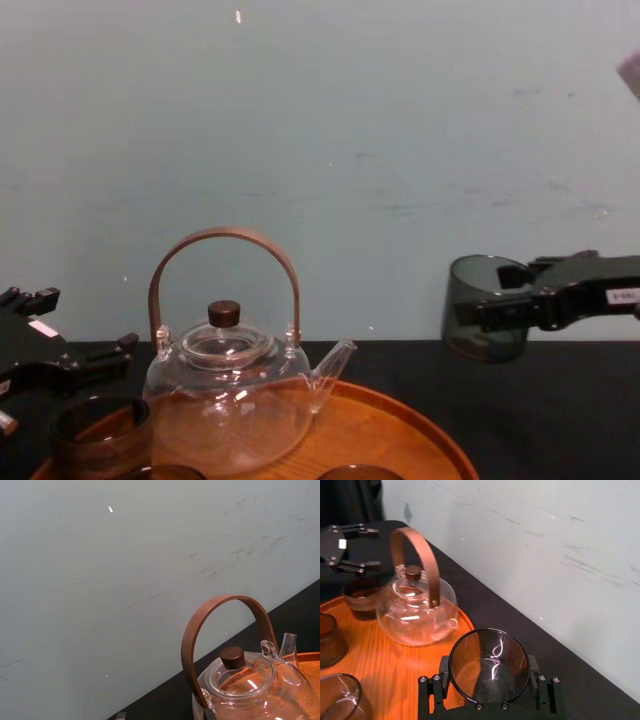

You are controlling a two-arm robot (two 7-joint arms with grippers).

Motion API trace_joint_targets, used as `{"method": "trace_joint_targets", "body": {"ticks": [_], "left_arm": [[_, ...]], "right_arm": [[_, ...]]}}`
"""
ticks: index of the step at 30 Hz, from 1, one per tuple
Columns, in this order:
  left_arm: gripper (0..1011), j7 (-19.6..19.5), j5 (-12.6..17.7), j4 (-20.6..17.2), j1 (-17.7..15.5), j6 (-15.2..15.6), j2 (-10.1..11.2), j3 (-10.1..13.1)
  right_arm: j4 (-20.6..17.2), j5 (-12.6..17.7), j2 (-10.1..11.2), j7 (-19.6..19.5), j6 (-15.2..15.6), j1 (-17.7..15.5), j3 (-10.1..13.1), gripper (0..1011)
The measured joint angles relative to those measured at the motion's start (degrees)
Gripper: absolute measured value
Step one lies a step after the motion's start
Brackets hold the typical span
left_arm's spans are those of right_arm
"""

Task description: Pick up the glass from the table and place it on the tray.

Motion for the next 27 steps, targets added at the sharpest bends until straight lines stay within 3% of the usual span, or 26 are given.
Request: {"method": "trace_joint_targets", "body": {"ticks": [17,27], "left_arm": [[1002,0.0,0.0,0.0,0.0,0.0,0.0,0.0],[1002,0.0,0.0,0.0,0.0,0.0,0.0,0.0]], "right_arm": [[4.8,-0.6,-2.6,5.7,-4.0,4.0,-5.9,903],[10.1,-0.6,-5.5,8.2,-6.8,6.2,-8.9,903]]}}
